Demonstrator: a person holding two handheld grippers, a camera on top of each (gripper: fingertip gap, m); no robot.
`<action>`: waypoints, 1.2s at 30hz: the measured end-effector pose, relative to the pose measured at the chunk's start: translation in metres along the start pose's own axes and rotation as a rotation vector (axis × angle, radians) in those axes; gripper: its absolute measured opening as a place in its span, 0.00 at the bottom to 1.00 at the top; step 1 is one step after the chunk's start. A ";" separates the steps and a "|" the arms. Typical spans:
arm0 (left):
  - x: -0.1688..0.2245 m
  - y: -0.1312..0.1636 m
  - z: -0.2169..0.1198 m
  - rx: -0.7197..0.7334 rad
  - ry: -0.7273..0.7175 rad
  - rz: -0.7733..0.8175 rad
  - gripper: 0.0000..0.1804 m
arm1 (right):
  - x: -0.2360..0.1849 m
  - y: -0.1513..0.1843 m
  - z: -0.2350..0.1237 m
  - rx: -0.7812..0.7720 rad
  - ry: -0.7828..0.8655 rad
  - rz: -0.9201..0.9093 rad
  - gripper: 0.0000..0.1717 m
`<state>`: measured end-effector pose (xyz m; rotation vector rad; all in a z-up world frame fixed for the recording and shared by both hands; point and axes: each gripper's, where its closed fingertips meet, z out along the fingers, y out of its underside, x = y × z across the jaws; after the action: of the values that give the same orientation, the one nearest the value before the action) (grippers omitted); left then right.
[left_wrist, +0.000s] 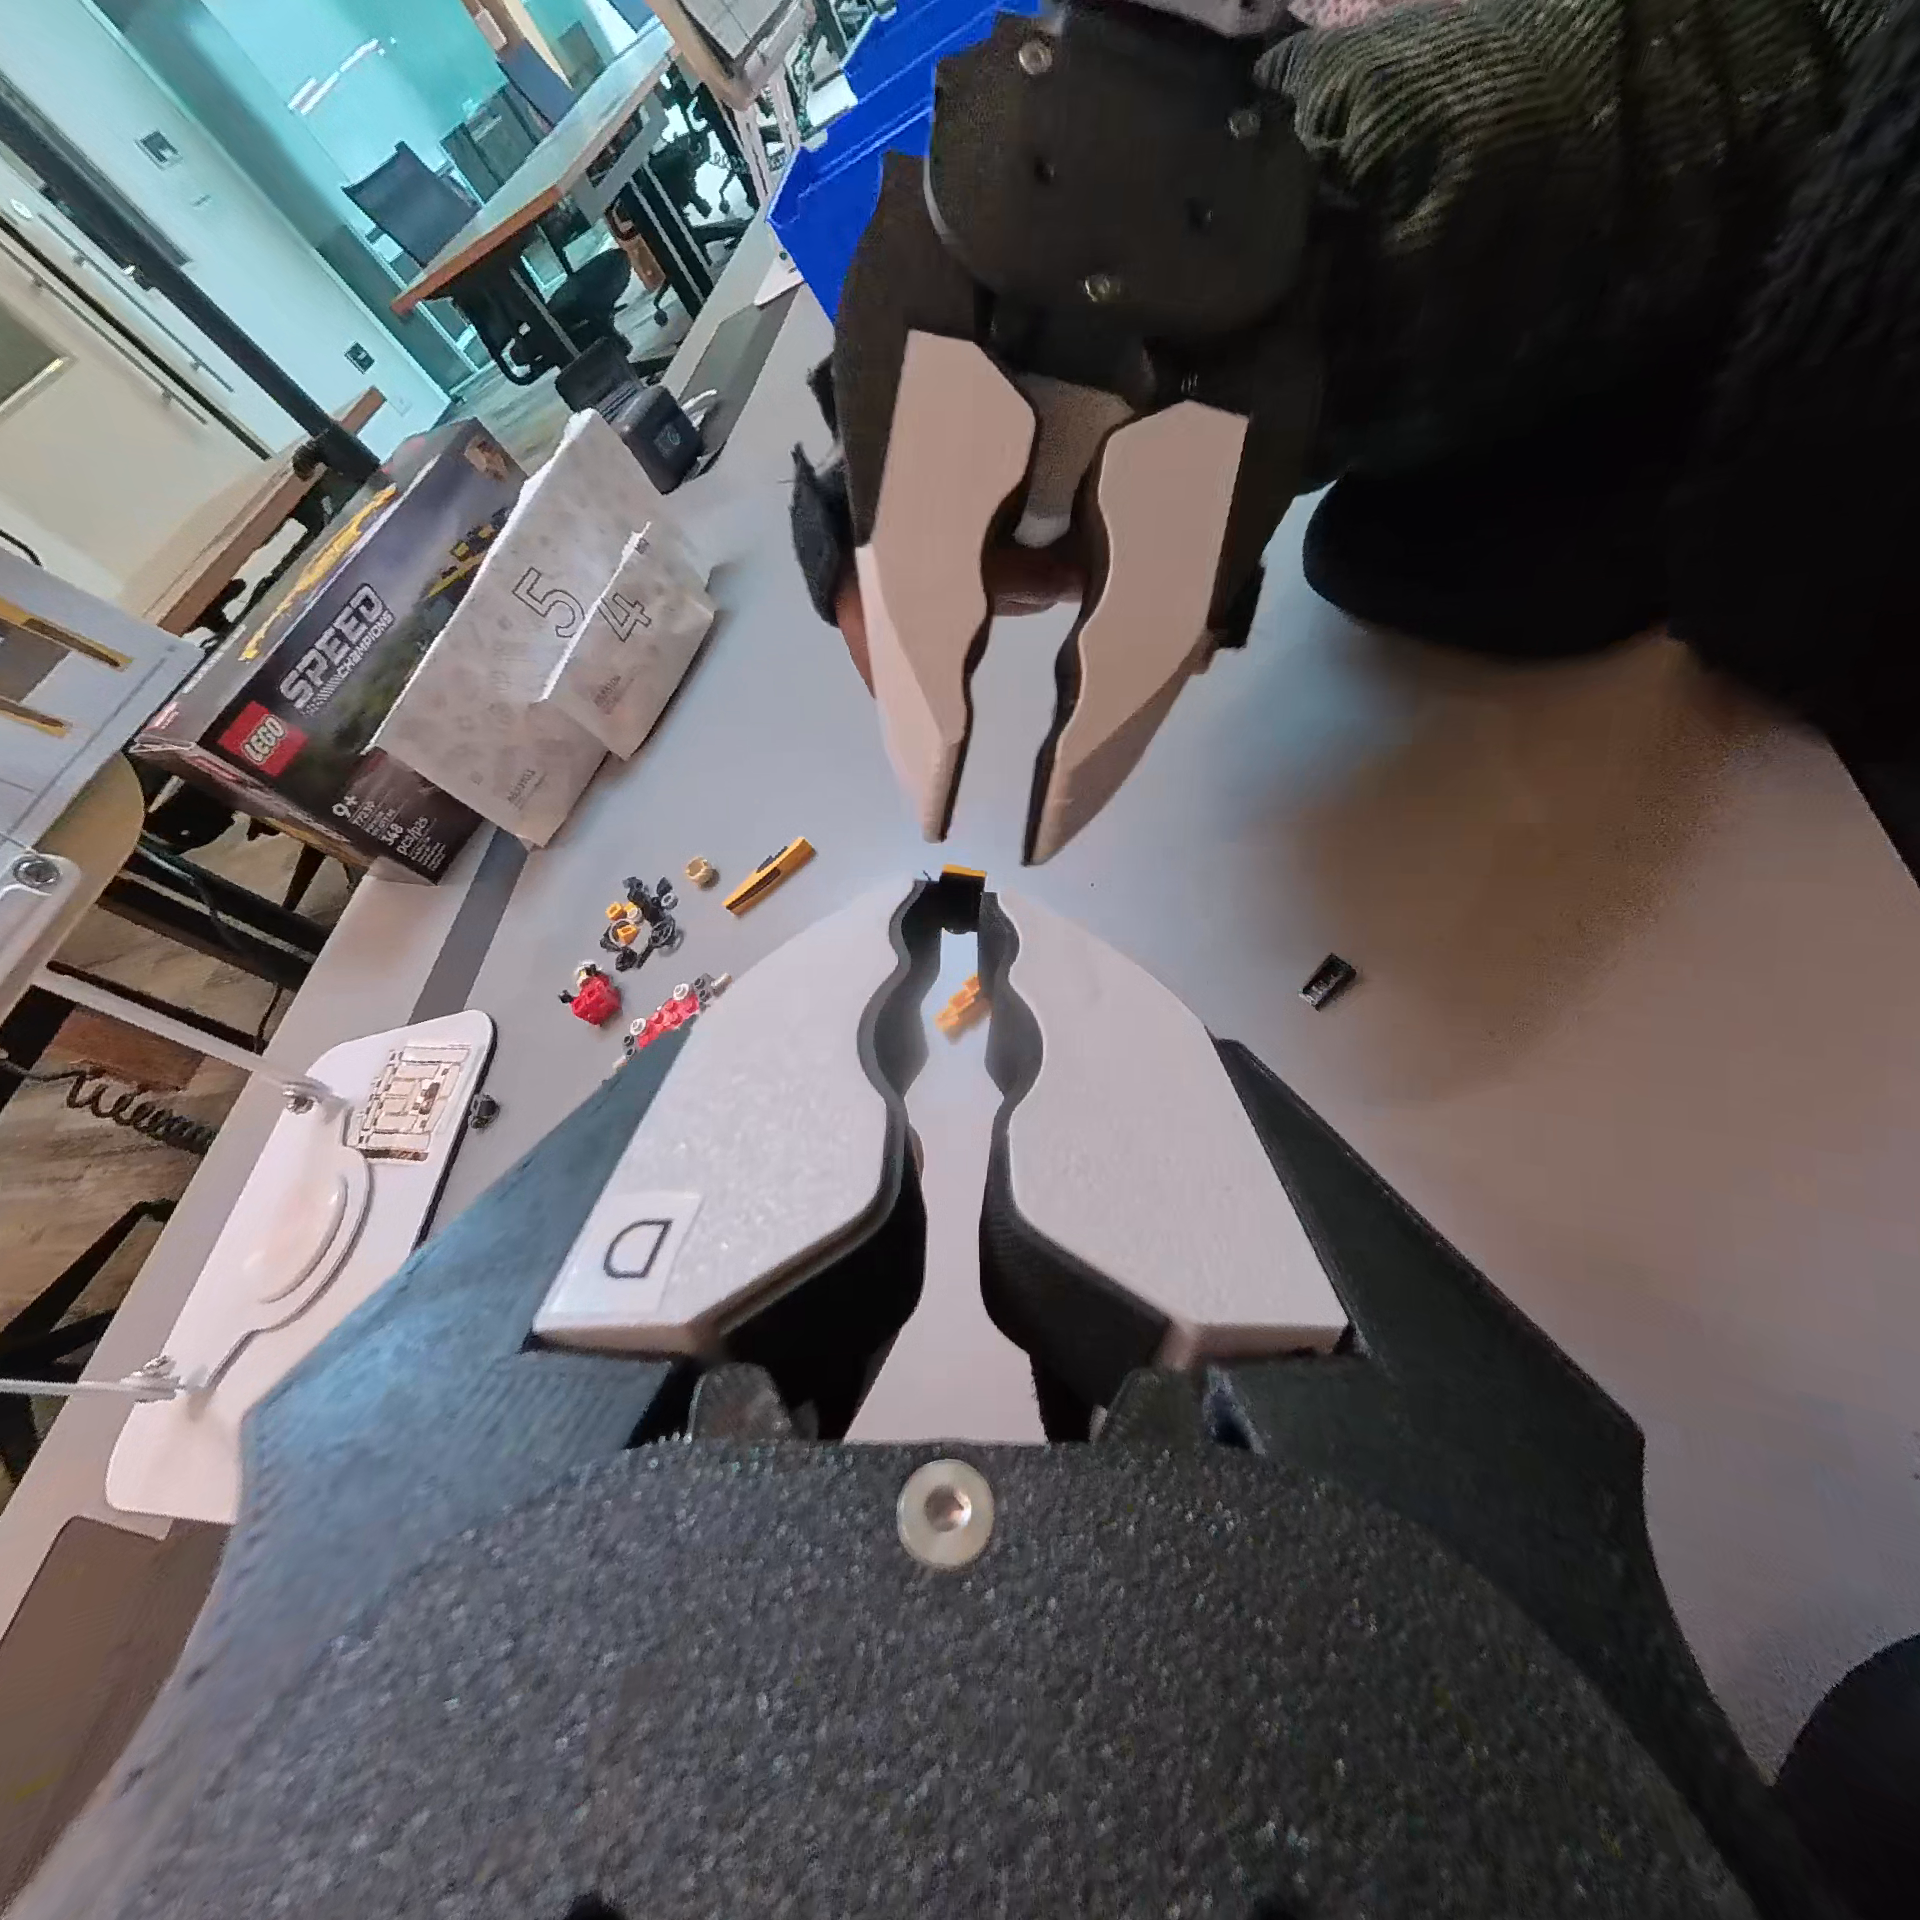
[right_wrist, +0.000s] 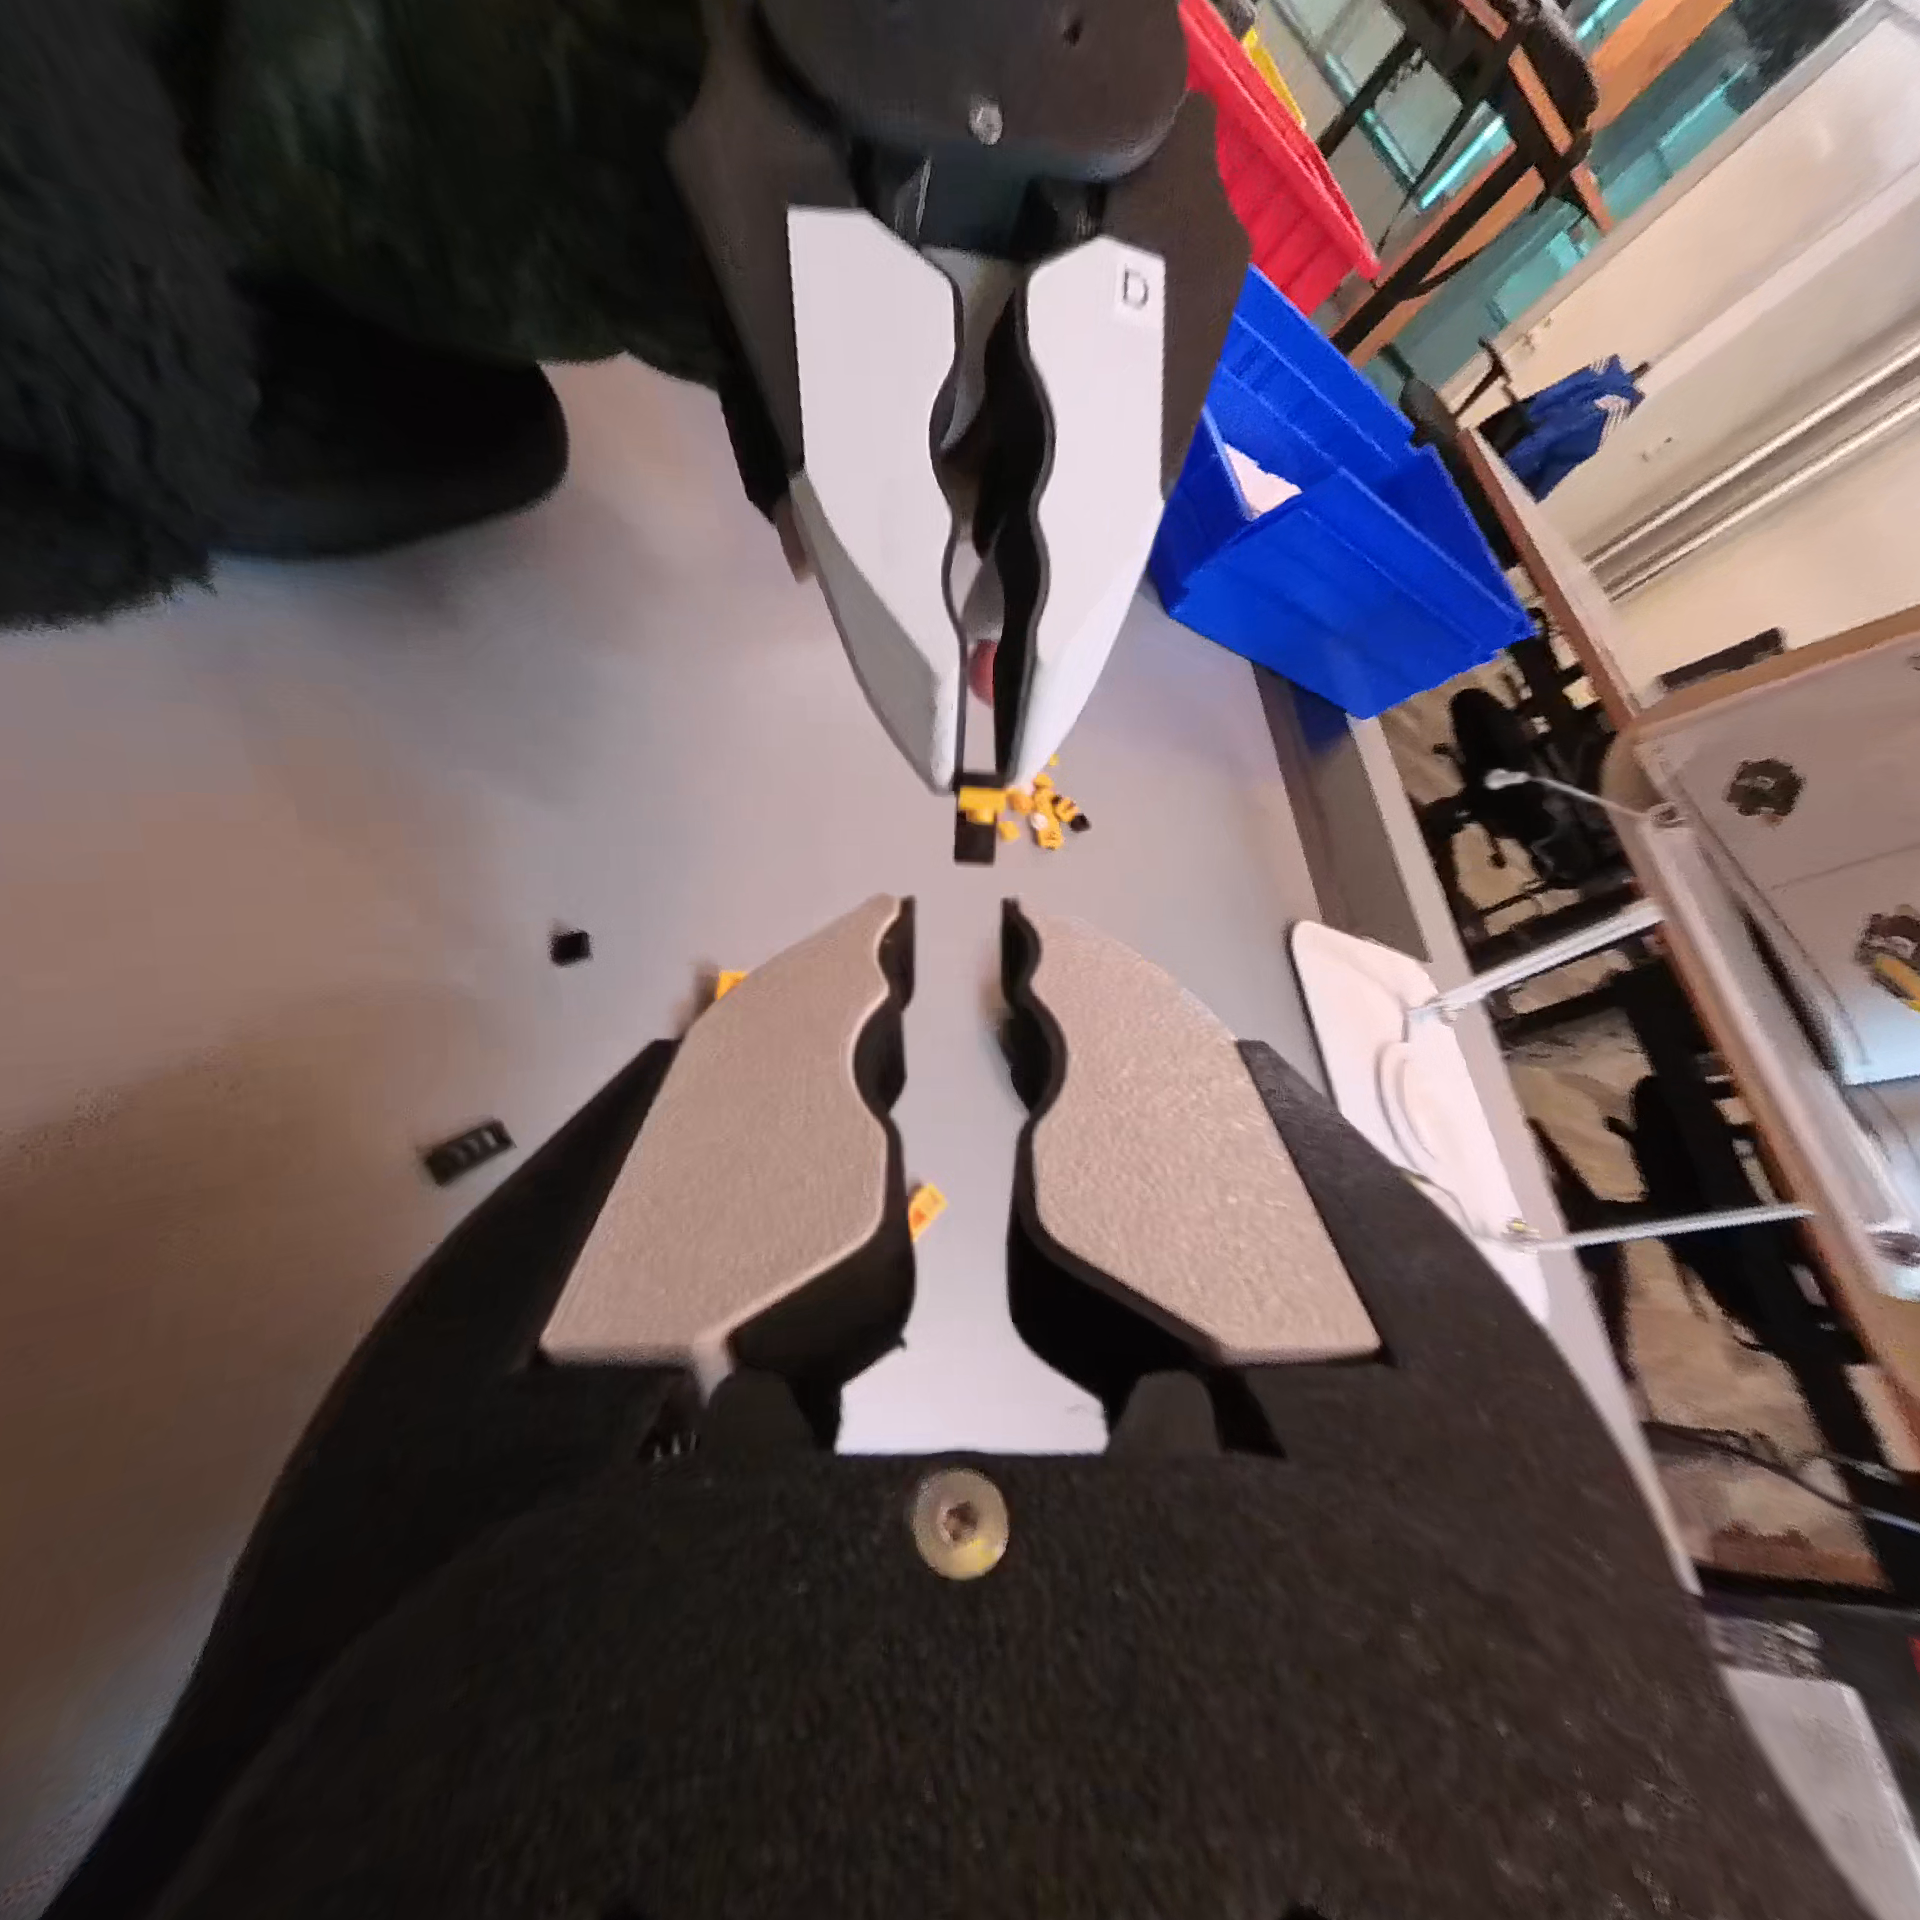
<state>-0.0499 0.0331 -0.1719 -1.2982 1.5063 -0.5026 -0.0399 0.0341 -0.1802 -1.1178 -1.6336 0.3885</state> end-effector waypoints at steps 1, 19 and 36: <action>0.002 0.000 0.002 -0.006 0.005 0.006 0.04 | -0.002 -0.003 0.000 0.008 -0.013 0.018 0.10; 0.015 0.005 0.012 -0.060 0.013 0.040 0.04 | -0.010 0.005 0.013 -0.119 0.043 -0.089 0.04; 0.007 0.018 0.012 -0.084 -0.001 0.005 0.05 | -0.006 0.024 0.018 -0.090 0.019 0.018 0.04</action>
<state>-0.0466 0.0365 -0.1948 -1.3586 1.5435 -0.4390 -0.0446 0.0461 -0.2081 -1.2006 -1.6389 0.3176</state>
